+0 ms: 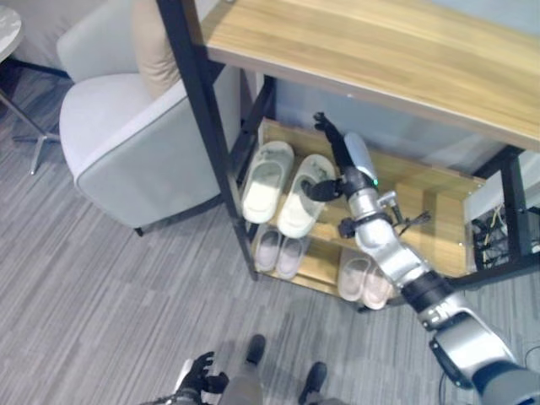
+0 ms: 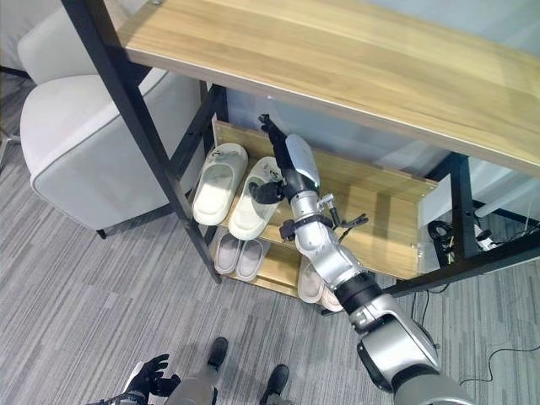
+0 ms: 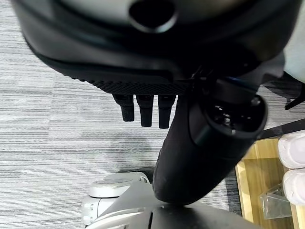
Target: Arrange the slippers neatly on the shoe rack.
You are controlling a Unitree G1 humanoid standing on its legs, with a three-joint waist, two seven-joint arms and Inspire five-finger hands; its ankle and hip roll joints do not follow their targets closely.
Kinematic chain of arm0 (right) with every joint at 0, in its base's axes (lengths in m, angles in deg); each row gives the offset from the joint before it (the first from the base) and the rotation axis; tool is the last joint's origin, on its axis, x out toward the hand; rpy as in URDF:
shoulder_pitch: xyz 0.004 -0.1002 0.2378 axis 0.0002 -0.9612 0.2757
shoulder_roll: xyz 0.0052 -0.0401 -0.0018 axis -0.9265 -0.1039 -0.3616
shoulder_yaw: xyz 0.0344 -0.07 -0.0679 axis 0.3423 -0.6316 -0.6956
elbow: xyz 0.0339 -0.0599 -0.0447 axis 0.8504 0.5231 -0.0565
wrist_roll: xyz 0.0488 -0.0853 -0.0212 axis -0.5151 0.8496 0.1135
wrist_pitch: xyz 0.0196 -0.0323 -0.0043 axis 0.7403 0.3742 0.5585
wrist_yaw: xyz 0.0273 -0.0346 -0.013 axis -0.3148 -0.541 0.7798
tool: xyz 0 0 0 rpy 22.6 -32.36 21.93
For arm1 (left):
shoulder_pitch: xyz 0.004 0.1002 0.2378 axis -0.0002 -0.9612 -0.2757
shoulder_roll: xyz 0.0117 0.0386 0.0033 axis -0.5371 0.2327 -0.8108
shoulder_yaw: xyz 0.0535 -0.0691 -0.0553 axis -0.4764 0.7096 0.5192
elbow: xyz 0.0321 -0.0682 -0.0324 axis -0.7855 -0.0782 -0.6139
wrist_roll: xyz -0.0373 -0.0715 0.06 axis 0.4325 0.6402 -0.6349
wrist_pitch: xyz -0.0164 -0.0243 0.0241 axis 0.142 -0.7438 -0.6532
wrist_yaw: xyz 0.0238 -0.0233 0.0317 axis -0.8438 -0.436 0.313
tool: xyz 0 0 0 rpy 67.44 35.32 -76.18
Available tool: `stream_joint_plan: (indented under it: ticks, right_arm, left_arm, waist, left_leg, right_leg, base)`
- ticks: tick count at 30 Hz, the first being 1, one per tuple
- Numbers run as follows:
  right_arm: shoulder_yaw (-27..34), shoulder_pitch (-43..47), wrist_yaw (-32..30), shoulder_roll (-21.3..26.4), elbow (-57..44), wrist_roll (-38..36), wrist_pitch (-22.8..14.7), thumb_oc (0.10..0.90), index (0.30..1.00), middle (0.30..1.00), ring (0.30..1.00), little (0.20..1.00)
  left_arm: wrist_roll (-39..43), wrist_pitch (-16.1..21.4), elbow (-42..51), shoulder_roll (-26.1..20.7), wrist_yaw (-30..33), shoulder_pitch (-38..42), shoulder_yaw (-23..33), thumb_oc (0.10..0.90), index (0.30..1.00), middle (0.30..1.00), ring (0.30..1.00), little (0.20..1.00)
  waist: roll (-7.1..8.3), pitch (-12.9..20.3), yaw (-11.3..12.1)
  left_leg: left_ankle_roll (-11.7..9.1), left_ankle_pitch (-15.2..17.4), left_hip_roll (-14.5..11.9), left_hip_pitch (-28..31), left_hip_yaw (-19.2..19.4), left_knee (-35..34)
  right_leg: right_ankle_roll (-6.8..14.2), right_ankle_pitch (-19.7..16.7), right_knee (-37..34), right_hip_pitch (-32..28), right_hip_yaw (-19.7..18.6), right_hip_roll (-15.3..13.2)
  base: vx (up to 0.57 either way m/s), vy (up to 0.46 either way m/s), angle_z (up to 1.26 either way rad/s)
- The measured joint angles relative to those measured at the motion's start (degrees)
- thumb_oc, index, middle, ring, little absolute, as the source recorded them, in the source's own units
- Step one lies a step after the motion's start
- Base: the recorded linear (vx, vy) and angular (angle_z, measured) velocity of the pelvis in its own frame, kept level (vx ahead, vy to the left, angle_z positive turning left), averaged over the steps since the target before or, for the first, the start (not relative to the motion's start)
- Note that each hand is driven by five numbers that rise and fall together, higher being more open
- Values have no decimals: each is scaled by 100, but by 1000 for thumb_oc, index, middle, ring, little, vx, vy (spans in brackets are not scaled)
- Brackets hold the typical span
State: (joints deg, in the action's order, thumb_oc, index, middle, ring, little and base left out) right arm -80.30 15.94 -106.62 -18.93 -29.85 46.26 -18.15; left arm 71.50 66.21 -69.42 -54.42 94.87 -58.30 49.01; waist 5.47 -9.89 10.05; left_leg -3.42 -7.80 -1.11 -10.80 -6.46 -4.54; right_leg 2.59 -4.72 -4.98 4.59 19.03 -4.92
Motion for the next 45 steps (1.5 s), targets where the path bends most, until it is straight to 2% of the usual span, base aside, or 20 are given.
stream_joint_plan:
  ticks: [3, 7, 11, 15, 27, 32, 36, 40, 45]
  right_arm:
    - [243, -454, 55, -32, -177, -363, -11, 800, 900, 900, 900, 900]
    - [661, -1125, 122, -173, -264, -1253, -128, 800, 900, 900, 900, 900]
    - [764, -1449, 207, -282, -258, -1897, -173, 800, 900, 900, 900, 900]
    - [789, -1576, 328, -399, -234, -2613, -241, 800, 900, 900, 900, 900]
    - [774, -1532, 444, -1002, 245, -3746, -367, 800, 900, 900, 900, 900]
    - [767, -1474, 429, -1016, 320, -4062, -450, 800, 900, 900, 900, 900]
    - [762, -1052, 421, -1117, 823, -4186, -476, 800, 900, 900, 900, 900]
    - [765, -760, 420, -1201, 1088, -4280, -481, 800, 900, 900, 900, 900]
    - [753, -161, 402, -1238, 1699, -4332, -477, 800, 900, 900, 900, 900]
  left_arm:
    - [-1, -13, -5, 12, -7, -38, 54, 800, 900, 900, 900, 900]
    - [-40, -54, -5, 32, -18, -64, 110, 800, 900, 900, 900, 900]
    - [-42, -126, -6, 30, -20, -107, 176, 800, 900, 900, 900, 900]
    - [-43, -127, -5, 28, -20, -124, 177, 800, 900, 900, 900, 900]
    - [-39, -128, -5, 32, -2, -128, 158, 800, 900, 900, 900, 900]
    - [-38, -128, -5, 26, 13, -125, 154, 800, 900, 900, 900, 900]
    - [-24, -129, -42, -4, 22, -122, 151, 800, 900, 900, 900, 900]
    - [-20, -127, -45, -3, 26, -108, 144, 800, 900, 900, 900, 900]
    - [6, -127, -88, -1, 42, -69, 80, 800, 900, 900, 900, 900]
  waist:
    - [-11, 10, -49]
    - [-48, 37, -83]
    - [-78, 54, -197]
    - [-94, 65, -202]
    - [-100, 82, -136]
    - [-64, 107, -50]
    - [19, 161, -24]
    - [20, 162, -5]
    - [32, 162, 136]
  left_leg:
    - [-6, 31, -2, 29, 71, 0]
    - [25, 77, 0, 80, 143, -2]
    - [27, 79, 1, 79, 150, -2]
    - [53, 60, 0, 84, 154, -1]
    - [30, 74, 6, 49, 121, -1]
    - [29, 72, 4, -6, 115, -1]
    - [40, 62, 8, -45, 87, 0]
    - [30, 53, 9, -89, 39, 0]
    - [31, 50, 20, -123, -19, 1]
  right_leg:
    - [-1, -23, 0, 3, -81, -2]
    - [5, -37, -1, -12, -146, -14]
    - [9, -40, -1, -9, -147, -15]
    - [10, -40, 0, -9, -148, -14]
    - [10, -40, 0, 2, -119, -13]
    - [10, -40, 0, 51, -114, -8]
    - [11, -40, 0, 80, -94, -9]
    - [13, -39, -1, 105, -45, -10]
    - [28, -23, 0, 106, 30, -15]
  base:
    - [12, 3, -13]
    - [11, 6, -9]
    - [0, 0, 0]
    - [0, 0, 0]
    - [0, 0, 0]
    - [0, 0, 0]
    - [3, 2, 1]
    - [12, 8, 7]
    - [42, 23, 6]
